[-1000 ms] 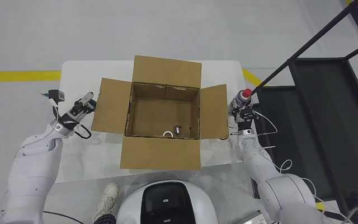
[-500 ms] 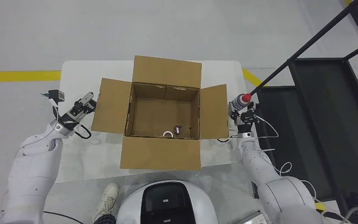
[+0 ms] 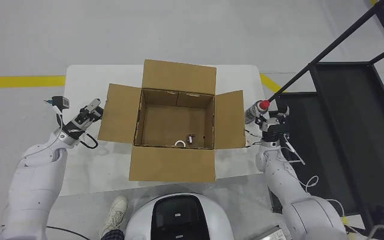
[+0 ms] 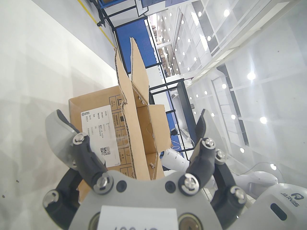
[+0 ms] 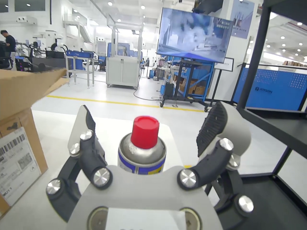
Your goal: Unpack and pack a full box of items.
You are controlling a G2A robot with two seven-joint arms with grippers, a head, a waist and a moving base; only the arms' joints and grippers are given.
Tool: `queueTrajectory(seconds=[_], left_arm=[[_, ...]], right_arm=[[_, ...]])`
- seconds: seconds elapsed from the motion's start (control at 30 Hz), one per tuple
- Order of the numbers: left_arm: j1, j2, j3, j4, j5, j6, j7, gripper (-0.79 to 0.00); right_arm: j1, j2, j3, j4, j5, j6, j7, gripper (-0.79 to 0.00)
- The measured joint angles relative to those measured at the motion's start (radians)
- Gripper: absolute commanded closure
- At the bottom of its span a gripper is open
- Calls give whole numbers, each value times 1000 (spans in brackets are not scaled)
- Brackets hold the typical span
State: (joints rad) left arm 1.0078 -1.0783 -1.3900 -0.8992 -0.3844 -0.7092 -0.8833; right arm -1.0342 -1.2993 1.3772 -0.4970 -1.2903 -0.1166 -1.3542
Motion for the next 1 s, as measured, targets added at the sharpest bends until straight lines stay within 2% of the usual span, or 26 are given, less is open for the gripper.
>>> queueTrajectory(seconds=[0.07,0.17,0.37,0.47,0.6,0.7,0.87,1.0], left_arm=[[0,0,0,0,0,0,0,-785],[0,0,0,0,0,0,0,-785],[0,0,0,0,0,0,0,-785],[0,0,0,0,0,0,0,-785],[0,0,0,0,0,0,0,-785],[0,0,0,0,0,0,0,-785],[0,0,0,0,0,0,0,-785],[0,0,0,0,0,0,0,-785]], right_arm=[[-36,10,11,-79,-14,-3,13,-785],[-108,27,47,-242,-15,-3,98,-785],[-318,60,152,-702,-26,10,370,-785],[-423,71,188,-922,-46,-29,525,-785],[-526,85,204,-1159,-97,-144,750,-785],[-565,91,196,-1268,-128,-214,867,-785],[-583,96,161,-1359,-142,-313,1004,-785],[-579,98,145,-1396,-171,-325,1071,-785]])
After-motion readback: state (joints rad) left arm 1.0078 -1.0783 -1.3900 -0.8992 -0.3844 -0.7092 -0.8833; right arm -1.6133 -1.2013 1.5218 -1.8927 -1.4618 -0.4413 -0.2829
